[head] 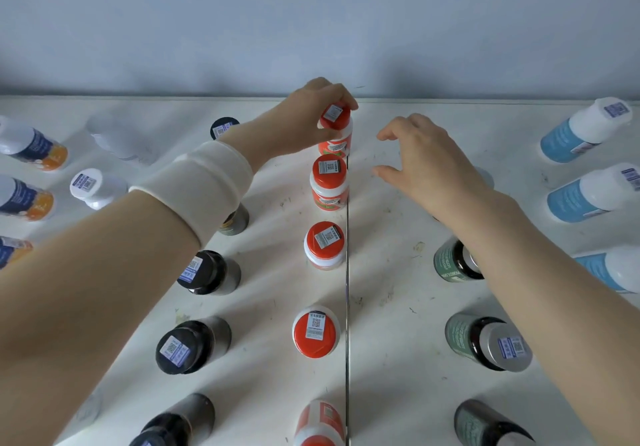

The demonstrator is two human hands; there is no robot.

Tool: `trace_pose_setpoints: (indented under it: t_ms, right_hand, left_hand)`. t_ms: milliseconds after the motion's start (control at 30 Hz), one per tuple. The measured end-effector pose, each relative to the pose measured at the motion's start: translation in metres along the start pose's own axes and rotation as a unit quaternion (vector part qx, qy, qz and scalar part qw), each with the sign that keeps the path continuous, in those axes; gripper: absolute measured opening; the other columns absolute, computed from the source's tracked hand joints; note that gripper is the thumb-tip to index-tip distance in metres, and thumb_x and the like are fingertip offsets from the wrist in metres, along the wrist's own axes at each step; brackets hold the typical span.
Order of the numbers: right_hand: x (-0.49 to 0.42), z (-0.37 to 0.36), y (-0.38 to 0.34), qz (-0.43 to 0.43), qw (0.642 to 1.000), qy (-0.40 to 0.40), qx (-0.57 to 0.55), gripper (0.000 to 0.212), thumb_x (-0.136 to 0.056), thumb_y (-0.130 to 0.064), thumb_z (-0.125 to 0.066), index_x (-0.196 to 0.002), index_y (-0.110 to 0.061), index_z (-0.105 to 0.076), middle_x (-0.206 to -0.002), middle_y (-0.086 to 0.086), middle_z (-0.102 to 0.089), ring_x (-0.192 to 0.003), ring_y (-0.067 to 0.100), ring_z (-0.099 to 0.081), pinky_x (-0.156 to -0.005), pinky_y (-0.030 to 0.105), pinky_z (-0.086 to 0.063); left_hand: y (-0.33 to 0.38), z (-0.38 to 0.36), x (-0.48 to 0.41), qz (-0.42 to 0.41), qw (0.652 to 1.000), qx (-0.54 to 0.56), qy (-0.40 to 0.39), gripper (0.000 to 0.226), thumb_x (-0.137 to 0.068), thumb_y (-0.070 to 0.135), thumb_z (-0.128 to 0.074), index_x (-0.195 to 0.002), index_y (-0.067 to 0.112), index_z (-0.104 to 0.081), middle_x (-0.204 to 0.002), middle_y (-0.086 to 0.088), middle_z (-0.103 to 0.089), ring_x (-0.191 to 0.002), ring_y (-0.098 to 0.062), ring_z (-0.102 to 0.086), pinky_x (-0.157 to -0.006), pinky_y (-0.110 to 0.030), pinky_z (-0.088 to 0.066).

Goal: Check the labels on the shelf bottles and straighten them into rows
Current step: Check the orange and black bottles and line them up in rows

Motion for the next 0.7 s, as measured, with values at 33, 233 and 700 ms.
trace_pose_setpoints:
  t_ms: [33,233,700]
  right_hand:
    - [0.001,0.002,-0.002,0.003,1.0,0.001,0.005,0.047,-0.085,-0.023,-0.064,-0.127,-0.01,-0.047,-0.128,0.012,-0.048,-0.117,0.027,-0.046,-0.093,0.031,-0.038]
    - [0.014,0.019,-0.032,0.049,0.997,0.011,0.064,0.047,-0.086,-0.026,-0.061,-0.128,-0.011,-0.045,-0.129,0.014,-0.047,-0.118,0.031,-0.045,-0.091,0.038,-0.04]
    - [0.14,0.004,-0.175,0.096,0.983,0.029,0.15,0.045,-0.086,-0.034,-0.058,-0.124,-0.012,-0.047,-0.122,0.013,-0.05,-0.112,0.035,-0.049,-0.084,0.04,-0.04]
  left_hand:
    - [0.002,0.002,0.003,0.004,1.0,-0.019,-0.007,0.046,-0.085,0.015,-0.064,-0.128,0.018,-0.047,-0.129,-0.008,-0.046,-0.116,-0.019,-0.047,-0.092,-0.019,-0.034]
    - [0.016,0.053,0.057,0.05,0.971,-0.234,0.005,0.059,-0.087,0.028,-0.061,-0.14,0.024,-0.033,-0.141,-0.007,-0.039,-0.125,-0.027,-0.045,-0.096,-0.042,-0.039]
    - [0.007,0.081,0.273,0.121,0.941,-0.31,-0.057,0.052,-0.088,0.037,-0.058,-0.134,0.023,-0.037,-0.129,-0.006,-0.049,-0.113,-0.029,-0.052,-0.087,-0.04,-0.044]
Point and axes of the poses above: each hand's wrist, its own x-axis away from the middle knuckle, its own z-axis out of the back of the hand, y = z × x, the point moved 10 cm from there along -x, towards the middle knuckle
